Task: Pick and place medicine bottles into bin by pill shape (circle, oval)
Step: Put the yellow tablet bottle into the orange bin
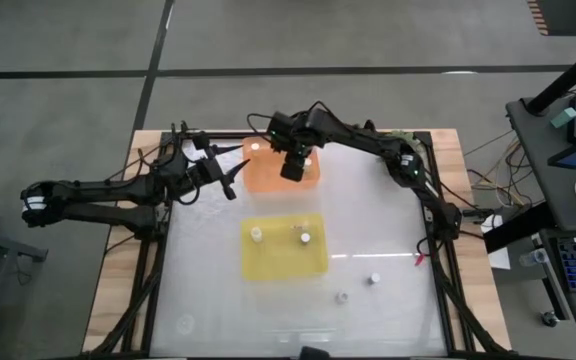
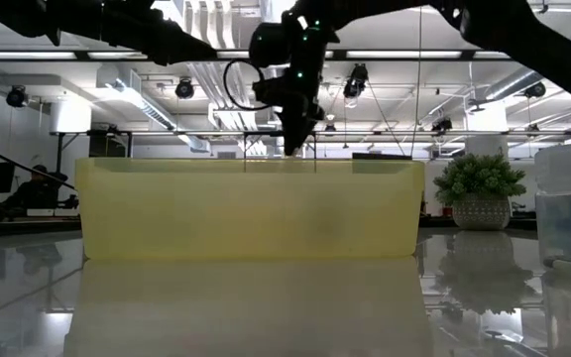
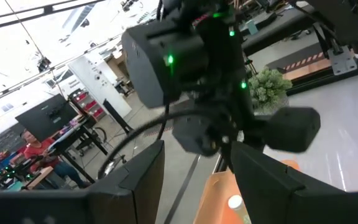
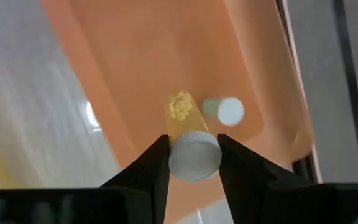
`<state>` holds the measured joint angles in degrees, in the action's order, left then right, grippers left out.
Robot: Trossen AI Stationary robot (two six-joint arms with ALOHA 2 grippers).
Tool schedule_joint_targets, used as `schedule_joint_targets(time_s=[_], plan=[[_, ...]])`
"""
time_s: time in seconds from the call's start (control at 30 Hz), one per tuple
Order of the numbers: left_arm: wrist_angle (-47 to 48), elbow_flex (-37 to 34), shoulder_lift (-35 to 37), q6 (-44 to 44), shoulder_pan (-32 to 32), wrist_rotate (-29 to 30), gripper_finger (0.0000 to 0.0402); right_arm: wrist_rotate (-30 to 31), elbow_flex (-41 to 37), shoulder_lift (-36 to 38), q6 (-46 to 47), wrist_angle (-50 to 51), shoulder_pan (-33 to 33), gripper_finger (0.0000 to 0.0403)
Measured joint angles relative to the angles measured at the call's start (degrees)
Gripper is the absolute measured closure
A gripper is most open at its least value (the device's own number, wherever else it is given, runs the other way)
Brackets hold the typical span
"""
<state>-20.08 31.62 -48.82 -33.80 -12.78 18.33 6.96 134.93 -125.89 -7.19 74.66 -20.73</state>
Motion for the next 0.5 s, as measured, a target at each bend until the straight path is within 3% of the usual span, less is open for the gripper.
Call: schedule_joint_targets(time_s=[0.5], plan=[[-0.02,0.02,0.00,-0.02,-0.02,-0.02,0.0230,-2.06,0.00,-7.26,-3.21,-3.48,-0.92,0.0289]])
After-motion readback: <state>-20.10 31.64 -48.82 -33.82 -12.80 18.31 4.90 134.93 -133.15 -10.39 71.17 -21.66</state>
